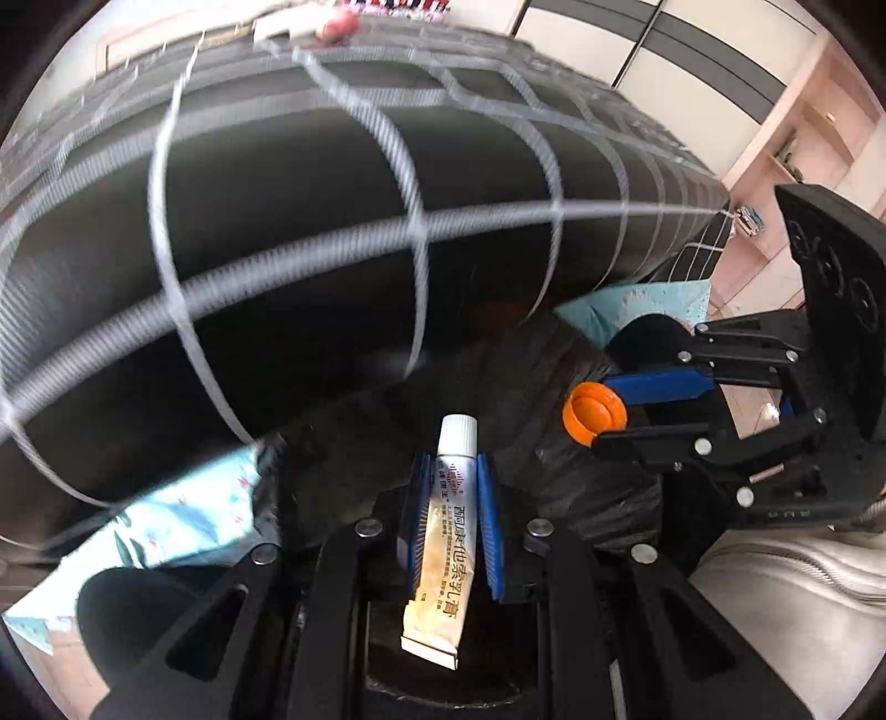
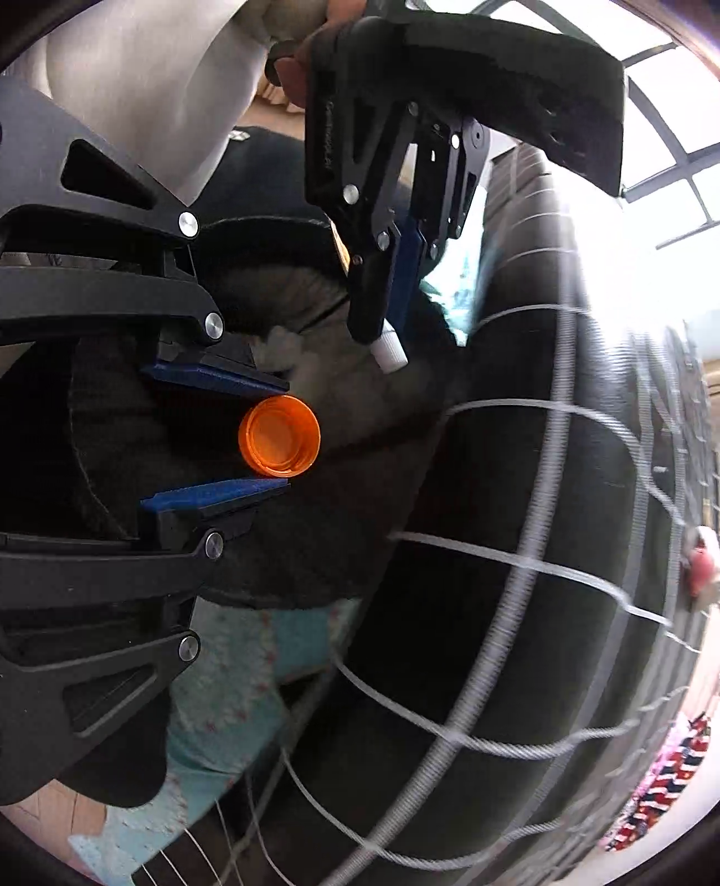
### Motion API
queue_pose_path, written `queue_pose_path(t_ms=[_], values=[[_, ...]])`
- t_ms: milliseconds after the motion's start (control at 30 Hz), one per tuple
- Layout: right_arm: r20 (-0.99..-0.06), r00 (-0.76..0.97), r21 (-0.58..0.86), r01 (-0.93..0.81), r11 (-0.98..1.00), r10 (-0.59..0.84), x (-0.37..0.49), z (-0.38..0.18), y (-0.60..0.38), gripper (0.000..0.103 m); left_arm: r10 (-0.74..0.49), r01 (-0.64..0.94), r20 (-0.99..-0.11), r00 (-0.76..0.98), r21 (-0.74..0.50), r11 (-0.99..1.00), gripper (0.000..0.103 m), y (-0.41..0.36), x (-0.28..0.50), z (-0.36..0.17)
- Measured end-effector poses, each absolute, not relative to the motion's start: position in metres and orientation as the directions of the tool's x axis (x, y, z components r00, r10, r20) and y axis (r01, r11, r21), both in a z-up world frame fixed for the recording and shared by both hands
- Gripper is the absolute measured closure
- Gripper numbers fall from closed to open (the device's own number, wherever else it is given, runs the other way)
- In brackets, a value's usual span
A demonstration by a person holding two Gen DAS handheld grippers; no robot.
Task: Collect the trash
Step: 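Carry the ointment tube and orange cap in both tools over the trash bin, then open both tools to drop the tube and cap into the bin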
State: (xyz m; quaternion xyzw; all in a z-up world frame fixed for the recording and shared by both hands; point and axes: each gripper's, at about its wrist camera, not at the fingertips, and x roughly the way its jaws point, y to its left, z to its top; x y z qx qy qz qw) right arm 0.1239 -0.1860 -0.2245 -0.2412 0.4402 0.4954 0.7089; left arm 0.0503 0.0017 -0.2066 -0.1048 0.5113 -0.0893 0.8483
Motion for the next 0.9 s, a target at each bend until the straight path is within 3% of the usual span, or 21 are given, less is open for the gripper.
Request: queue_pose_path(t_ms=[333,667,900], values=[[-0.895,0.043,0.151,-0.908,0.392,0.445,0.124,-0.258,-0.177,0.073,-0.255,0.002,-0.886,0.389,-0.275,0.961,0.086,-0.004,0.060,-0.245],[-0.899,0.002,0.189,-0.901,0.391,0.438,0.123,-0.271,-0.167,0.073,-0.245,0.008,-0.892,0.379,-0.262,0.965,0.086,-0.015,0.065,-0.250],[-0.896,0.025,0.175,-0.898,0.403,0.444,0.130,-0.266,-0.171,0.055,-0.228,-0.014,-0.897,0.378,-0.252,0.967,0.085,-0.014,0.064,-0.244]])
